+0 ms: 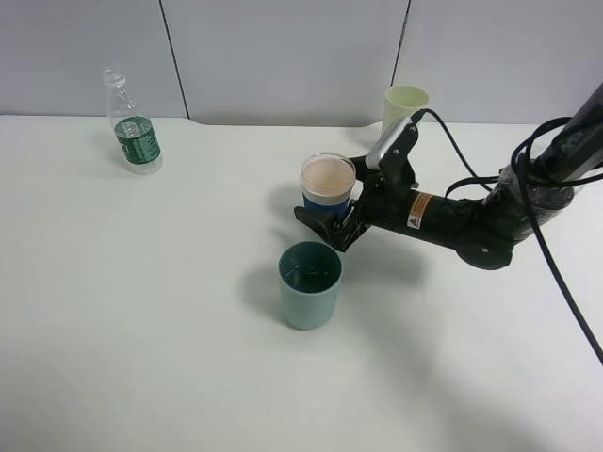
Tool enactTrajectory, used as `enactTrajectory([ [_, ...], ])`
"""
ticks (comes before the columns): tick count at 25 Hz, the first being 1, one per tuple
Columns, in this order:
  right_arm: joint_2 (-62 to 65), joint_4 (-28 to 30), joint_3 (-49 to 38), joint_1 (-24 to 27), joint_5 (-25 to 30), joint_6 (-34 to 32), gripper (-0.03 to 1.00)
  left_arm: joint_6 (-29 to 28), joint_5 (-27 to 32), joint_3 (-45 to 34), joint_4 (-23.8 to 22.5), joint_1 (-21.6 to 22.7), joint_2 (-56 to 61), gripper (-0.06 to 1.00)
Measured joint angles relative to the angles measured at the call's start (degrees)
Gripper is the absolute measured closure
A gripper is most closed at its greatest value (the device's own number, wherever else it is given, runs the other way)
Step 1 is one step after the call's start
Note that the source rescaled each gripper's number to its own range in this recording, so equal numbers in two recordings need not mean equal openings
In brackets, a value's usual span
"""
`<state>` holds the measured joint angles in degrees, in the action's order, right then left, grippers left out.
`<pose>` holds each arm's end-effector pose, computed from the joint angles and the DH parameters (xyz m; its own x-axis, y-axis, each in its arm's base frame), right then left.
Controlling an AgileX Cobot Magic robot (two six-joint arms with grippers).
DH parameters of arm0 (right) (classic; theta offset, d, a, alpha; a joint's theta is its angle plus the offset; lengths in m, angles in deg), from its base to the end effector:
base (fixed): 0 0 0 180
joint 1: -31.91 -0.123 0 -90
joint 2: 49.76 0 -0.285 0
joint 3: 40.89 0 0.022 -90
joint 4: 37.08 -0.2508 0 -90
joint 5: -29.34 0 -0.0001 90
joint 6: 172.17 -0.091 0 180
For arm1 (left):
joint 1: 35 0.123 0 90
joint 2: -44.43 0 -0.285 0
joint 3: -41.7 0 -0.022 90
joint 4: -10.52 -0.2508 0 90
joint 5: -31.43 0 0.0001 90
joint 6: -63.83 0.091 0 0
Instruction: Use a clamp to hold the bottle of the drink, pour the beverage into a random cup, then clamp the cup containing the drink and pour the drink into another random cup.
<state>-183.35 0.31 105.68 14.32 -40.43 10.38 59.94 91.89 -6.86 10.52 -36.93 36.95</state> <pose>0.3155 0.1544 0.0745 0.0449 -0.2429 -0.9690 -0.8030 0.5683 -0.1797 -0.0054 0.0002 0.2778 -0.4472 -0.0528 -0.8929 0.0033 0.9981 -0.0607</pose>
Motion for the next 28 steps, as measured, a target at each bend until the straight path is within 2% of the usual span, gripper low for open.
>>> enactTrajectory([
  [8, 9.82, -4.39, -7.98, 0.00, 1.23, 0.49, -0.03, 0.00, 0.00, 0.00, 0.00, 0.00, 0.00, -0.06],
  [12, 15.51, -5.79, -9.01, 0.00, 5.60, 0.54, -0.03, 0.00, 0.00, 0.00, 0.30, 0.00, 0.00, -0.06],
  [21, 30.43, -17.80, -9.17, 0.05, 26.71, 1.52, -0.03, 0.00, 0.00, 0.00, 0.30, 0.00, 0.00, -0.06],
  [28, 41.81, -29.10, -9.21, 2.21, 38.52, 8.76, -0.03, 0.00, 0.00, 0.00, 0.00, 0.00, 0.00, -0.06],
])
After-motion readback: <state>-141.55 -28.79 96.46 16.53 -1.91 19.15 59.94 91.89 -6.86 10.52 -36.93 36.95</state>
